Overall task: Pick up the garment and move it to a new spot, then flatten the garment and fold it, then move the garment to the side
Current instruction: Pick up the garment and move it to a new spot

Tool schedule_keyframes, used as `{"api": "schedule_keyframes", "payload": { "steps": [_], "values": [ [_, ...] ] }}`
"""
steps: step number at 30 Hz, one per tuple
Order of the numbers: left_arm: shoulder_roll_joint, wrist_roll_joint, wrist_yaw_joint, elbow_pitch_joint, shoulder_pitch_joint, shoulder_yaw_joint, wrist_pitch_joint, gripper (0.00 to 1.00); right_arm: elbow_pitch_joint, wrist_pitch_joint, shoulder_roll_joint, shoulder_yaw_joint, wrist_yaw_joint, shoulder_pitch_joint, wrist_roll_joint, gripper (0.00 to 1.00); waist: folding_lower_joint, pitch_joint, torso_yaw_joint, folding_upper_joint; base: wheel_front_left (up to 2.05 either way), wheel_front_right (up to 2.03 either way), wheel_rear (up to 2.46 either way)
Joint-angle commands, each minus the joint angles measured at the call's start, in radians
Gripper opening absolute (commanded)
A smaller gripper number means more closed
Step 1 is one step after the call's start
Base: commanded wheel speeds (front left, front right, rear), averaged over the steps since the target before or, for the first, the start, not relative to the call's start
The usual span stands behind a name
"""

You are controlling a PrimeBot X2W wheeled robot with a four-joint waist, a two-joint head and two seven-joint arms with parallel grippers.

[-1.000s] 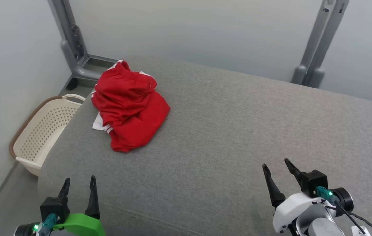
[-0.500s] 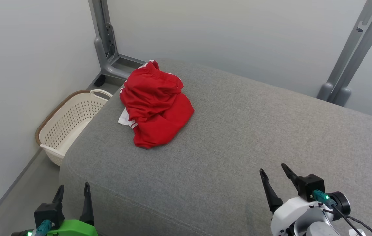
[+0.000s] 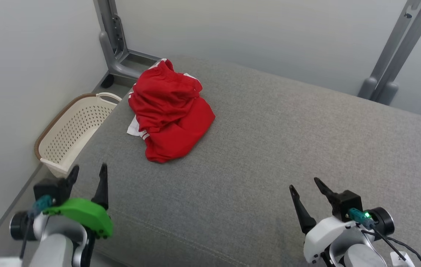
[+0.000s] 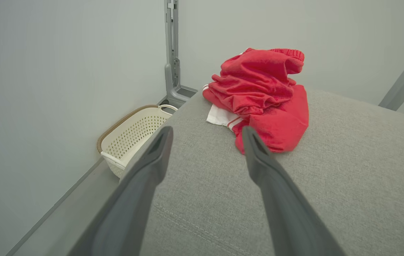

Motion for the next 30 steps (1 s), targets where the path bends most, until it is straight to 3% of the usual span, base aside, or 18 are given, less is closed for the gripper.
{"api": "schedule_keyframes", "payload": {
  "steps": [1,10,15,24,30],
  "values": [
    [0.008,-0.019,-0.017,0.029,-0.088,-0.005,0.036,1.0,-0.025,0.018,-0.005,-0.003,0.0,-0.016,-0.027,1.0,0.0,0.059,-0.037,0.0,0.0,0.0,0.0],
    [0.019,-0.08,-0.046,0.166,-0.414,-0.031,0.206,1.0,-0.173,0.112,-0.005,-0.012,0.0,-0.042,-0.124,1.0,0.0,0.226,-0.117,0.0,0.0,0.0,0.0],
    [0.056,-0.133,-0.058,0.226,-0.575,-0.059,0.326,1.0,-0.277,0.17,-0.005,0.007,-0.001,-0.061,-0.17,1.0,0.0,0.328,-0.176,0.0,0.0,0.0,0.0],
    [0.102,-0.269,-0.06,0.317,-0.746,-0.03,0.514,1.0,-0.381,0.222,-0.005,0.017,-0.001,-0.051,-0.21,1.0,0.0,0.452,-0.248,0.0,0.0,0.0,0.0],
    [0.135,-0.257,-0.007,0.381,-0.819,-0.038,0.621,1.0,-0.412,0.228,-0.004,0.012,-0.001,-0.056,-0.214,1.0,0.0,0.512,-0.269,0.0,0.0,0.0,0.0]
  ]
}}
